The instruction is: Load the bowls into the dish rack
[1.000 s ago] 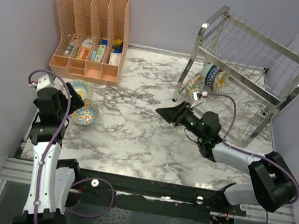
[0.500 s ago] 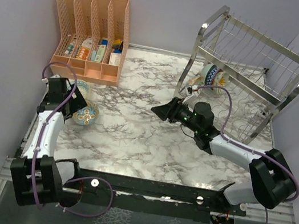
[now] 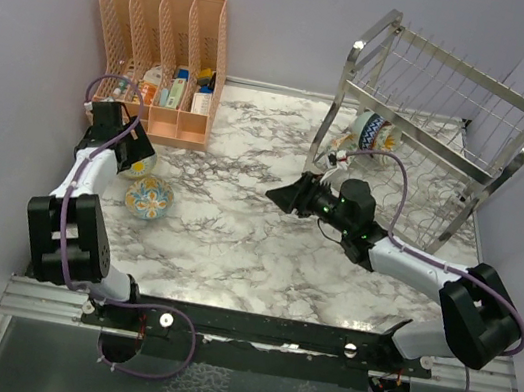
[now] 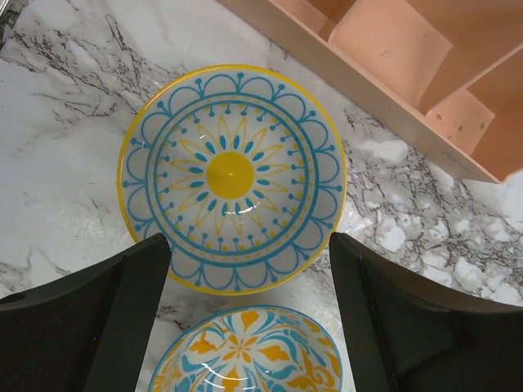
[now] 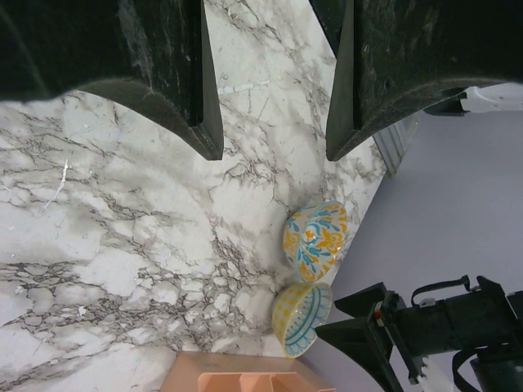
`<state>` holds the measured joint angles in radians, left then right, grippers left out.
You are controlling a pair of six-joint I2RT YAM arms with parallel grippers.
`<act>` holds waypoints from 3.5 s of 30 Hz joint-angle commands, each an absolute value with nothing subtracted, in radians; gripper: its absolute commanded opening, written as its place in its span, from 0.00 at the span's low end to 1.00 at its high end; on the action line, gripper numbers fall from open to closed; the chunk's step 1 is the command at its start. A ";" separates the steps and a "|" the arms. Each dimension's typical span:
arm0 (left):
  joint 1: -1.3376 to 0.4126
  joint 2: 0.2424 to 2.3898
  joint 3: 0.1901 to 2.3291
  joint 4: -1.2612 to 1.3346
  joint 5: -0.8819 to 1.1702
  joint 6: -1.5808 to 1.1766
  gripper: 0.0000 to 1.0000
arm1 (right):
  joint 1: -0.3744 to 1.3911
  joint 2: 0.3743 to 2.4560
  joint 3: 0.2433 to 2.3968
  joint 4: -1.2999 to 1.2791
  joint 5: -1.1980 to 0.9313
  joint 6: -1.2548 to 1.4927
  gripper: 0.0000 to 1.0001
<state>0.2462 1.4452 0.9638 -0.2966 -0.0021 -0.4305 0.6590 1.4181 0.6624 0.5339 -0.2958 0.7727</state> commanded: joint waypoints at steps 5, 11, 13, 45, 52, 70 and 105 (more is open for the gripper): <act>0.244 1.429 0.989 -0.233 -0.143 -0.445 0.82 | 0.635 1.400 0.633 0.534 -0.311 0.754 0.54; 0.286 1.420 0.961 -0.271 -0.222 -0.485 0.81 | 0.625 1.422 0.629 0.549 -0.352 0.763 0.54; 0.310 1.445 0.956 -0.278 -0.199 -0.484 0.80 | 0.624 1.429 0.629 0.553 -0.366 0.767 0.54; 0.373 1.660 0.935 -0.156 -0.023 -0.458 0.32 | 0.584 1.413 0.588 0.587 -0.399 0.791 0.53; 0.373 1.637 0.927 -0.138 -0.013 -0.466 0.02 | 0.575 1.420 0.584 0.595 -0.406 0.795 0.53; 0.343 1.256 0.894 -0.092 0.123 -0.534 0.00 | 0.570 1.360 0.663 0.462 -0.421 0.665 0.53; -0.530 1.402 0.867 -0.047 -0.071 -0.463 0.00 | 0.613 1.396 0.884 0.028 -0.313 0.418 0.56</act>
